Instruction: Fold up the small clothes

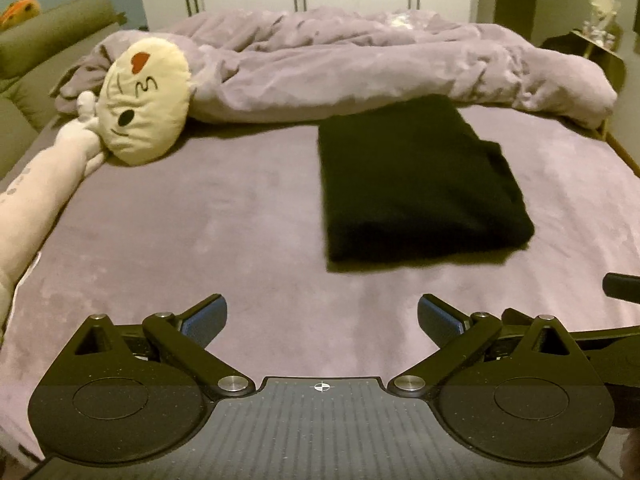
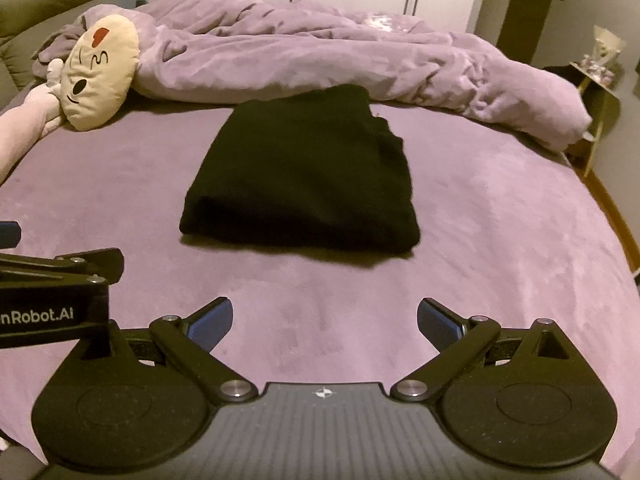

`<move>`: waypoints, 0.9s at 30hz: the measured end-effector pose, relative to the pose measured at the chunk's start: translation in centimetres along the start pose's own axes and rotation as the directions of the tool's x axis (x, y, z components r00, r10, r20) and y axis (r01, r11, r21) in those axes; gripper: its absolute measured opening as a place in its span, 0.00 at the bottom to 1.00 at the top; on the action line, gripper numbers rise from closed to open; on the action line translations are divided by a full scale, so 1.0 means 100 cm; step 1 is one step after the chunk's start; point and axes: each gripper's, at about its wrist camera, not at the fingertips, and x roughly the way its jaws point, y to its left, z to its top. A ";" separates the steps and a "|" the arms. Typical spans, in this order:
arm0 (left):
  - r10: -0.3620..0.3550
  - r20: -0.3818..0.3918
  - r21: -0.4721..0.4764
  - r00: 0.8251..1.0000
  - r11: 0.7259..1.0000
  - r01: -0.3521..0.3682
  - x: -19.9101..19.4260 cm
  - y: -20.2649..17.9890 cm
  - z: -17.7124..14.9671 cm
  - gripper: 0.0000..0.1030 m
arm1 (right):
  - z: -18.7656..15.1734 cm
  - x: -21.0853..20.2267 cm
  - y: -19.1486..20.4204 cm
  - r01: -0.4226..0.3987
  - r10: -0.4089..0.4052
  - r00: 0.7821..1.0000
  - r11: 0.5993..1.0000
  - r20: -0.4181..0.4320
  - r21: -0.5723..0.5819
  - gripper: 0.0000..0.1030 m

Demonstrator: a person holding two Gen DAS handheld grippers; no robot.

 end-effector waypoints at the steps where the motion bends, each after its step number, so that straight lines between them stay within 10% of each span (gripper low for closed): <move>1: 0.008 -0.007 -0.005 1.000 1.000 -0.008 0.004 -0.002 0.003 1.00 | 0.003 0.004 -0.002 0.000 0.000 1.000 1.000 -0.006 0.002 0.96; 27: 0.064 -0.093 0.066 0.994 0.996 -0.058 0.050 -0.051 0.022 1.00 | 0.015 0.060 -0.057 0.018 -0.013 0.996 0.998 -0.083 0.058 0.96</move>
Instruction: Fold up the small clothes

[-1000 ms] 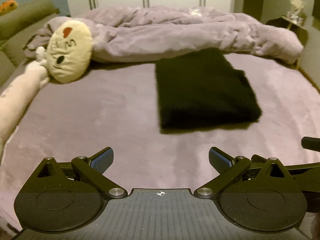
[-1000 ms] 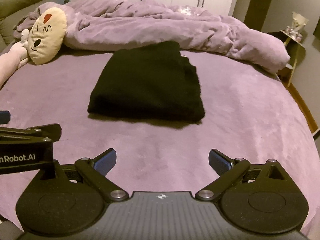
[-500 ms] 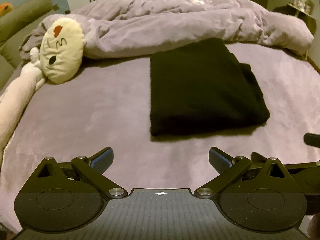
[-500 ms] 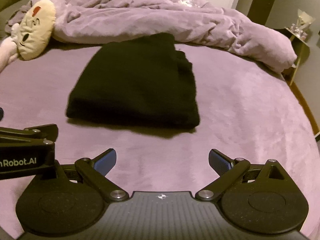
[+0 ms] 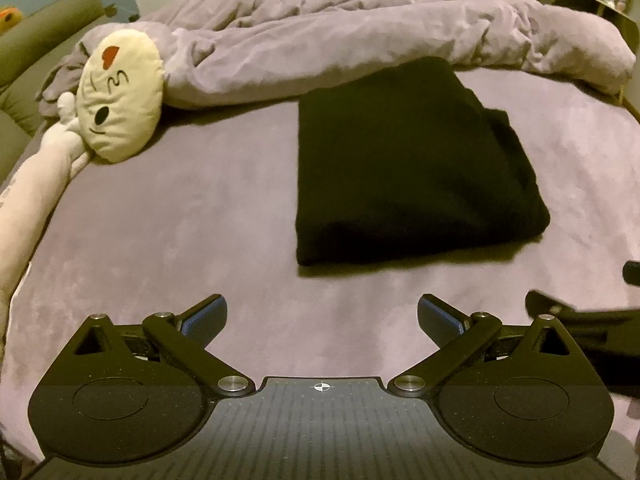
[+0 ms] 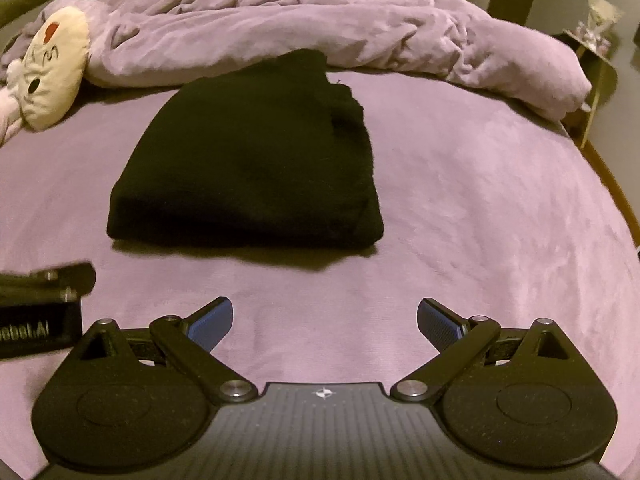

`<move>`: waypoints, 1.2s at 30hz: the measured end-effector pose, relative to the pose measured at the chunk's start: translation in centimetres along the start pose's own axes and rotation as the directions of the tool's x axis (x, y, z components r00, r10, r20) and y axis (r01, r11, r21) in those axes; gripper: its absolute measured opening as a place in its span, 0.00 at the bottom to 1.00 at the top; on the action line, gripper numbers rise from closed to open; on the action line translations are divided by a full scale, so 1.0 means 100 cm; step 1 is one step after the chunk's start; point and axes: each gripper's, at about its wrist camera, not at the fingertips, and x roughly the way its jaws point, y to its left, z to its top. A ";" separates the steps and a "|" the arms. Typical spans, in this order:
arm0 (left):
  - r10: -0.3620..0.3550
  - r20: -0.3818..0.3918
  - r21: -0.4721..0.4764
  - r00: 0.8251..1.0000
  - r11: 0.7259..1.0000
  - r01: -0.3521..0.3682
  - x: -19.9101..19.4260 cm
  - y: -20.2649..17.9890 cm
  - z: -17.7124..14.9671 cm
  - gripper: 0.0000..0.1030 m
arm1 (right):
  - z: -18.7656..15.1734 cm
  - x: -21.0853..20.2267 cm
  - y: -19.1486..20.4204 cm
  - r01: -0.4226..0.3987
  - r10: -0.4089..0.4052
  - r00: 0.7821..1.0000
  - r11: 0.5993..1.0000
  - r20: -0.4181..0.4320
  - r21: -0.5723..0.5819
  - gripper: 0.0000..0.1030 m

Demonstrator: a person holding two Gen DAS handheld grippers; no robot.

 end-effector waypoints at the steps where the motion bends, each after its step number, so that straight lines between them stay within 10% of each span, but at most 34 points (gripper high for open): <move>1: 0.001 -0.001 0.003 1.000 1.000 -0.001 0.000 -0.001 -0.001 1.00 | 0.001 0.000 -0.002 -0.008 0.008 1.000 1.000 -0.002 0.012 0.96; 36: -0.030 -0.038 -0.028 0.999 0.999 0.029 0.008 -0.006 -0.004 1.00 | -0.003 0.003 -0.012 -0.028 0.028 1.000 0.999 0.003 0.030 0.96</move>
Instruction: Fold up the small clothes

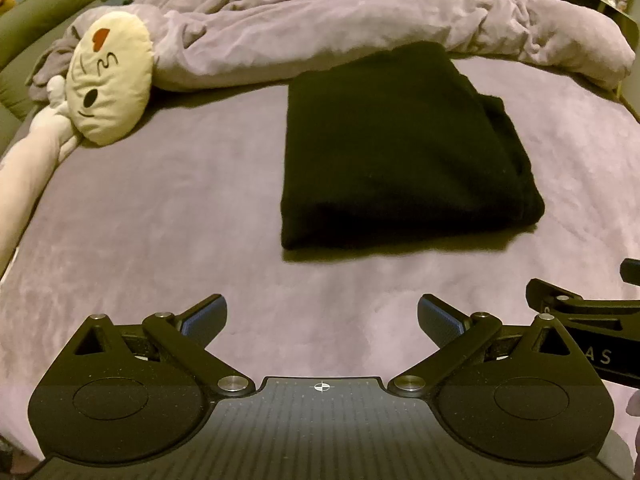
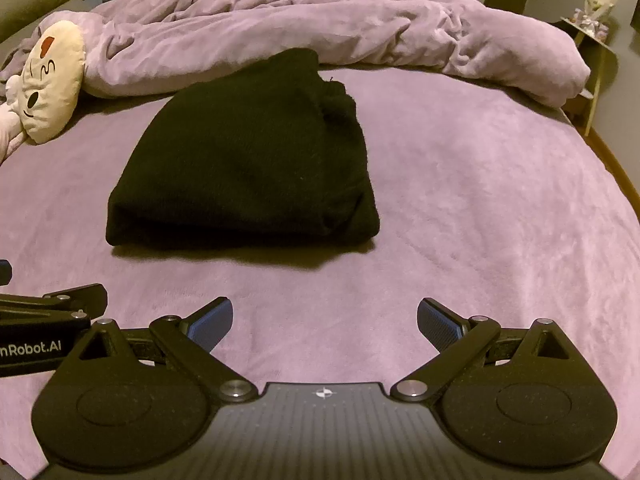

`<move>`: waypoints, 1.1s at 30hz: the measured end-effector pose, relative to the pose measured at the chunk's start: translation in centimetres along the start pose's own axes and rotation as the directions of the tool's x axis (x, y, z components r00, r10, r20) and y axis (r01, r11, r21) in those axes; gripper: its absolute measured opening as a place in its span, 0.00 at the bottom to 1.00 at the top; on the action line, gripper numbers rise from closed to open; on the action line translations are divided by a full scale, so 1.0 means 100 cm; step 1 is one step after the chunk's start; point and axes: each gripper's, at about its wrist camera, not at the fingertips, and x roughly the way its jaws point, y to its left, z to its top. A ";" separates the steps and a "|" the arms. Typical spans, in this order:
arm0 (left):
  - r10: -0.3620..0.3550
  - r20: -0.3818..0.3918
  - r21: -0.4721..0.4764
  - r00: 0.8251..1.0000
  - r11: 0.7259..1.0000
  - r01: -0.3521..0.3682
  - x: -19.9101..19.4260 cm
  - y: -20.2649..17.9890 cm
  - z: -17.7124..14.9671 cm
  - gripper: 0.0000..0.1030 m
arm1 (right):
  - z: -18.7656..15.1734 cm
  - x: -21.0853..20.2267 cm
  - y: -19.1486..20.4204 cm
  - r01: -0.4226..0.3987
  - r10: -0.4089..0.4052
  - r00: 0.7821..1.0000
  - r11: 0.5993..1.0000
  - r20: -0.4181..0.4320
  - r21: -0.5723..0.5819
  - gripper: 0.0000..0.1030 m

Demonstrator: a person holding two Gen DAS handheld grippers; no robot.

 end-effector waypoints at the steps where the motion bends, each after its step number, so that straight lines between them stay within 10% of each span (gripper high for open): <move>1: -0.001 0.000 -0.002 1.000 1.000 0.001 0.000 0.000 0.000 1.00 | 0.000 0.000 0.000 -0.001 0.001 1.000 1.000 0.001 0.001 0.96; 33: 0.012 -0.008 -0.018 1.000 1.000 -0.012 0.008 -0.001 -0.001 1.00 | -0.002 -0.004 -0.002 -0.005 0.005 1.000 1.000 0.020 0.000 0.96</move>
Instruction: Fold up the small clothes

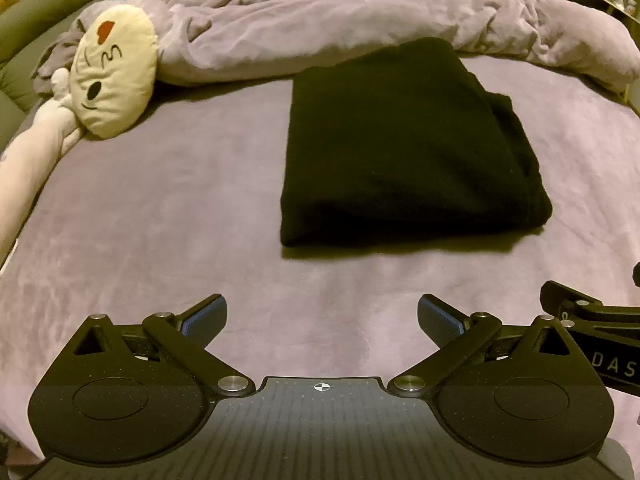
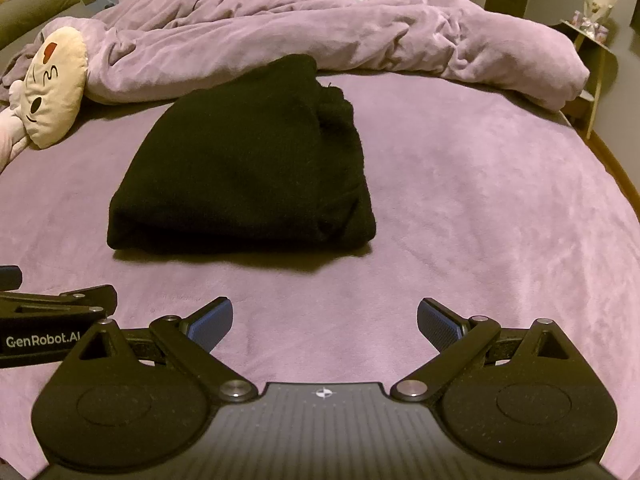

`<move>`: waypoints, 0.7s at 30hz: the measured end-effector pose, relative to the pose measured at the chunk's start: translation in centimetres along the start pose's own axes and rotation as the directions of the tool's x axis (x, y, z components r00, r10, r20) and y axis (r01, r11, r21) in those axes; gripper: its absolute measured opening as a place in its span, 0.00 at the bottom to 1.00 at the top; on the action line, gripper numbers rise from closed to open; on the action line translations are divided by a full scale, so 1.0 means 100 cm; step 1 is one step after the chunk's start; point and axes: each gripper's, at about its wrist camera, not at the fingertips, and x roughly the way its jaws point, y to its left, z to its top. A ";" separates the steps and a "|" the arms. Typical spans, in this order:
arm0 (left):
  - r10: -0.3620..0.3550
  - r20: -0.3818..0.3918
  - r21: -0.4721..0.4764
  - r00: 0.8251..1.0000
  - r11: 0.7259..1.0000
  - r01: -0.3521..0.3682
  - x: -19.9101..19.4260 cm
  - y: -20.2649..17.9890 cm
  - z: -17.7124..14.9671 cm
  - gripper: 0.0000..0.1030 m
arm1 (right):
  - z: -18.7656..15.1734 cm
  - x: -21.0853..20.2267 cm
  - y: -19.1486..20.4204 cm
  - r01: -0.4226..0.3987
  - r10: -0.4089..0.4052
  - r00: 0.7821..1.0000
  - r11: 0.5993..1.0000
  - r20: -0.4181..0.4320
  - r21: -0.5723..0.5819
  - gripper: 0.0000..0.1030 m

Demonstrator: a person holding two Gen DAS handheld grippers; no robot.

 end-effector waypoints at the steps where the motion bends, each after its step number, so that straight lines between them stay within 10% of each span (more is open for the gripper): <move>1: 0.001 -0.001 0.000 1.000 1.000 -0.001 0.000 0.000 0.000 1.00 | 0.000 0.000 0.000 0.000 0.000 1.000 1.000 0.000 -0.001 0.96; 21: -0.001 0.009 0.003 1.000 1.000 0.001 0.002 -0.003 -0.001 1.00 | 0.001 0.001 -0.001 -0.001 0.001 1.000 1.000 0.001 0.009 0.96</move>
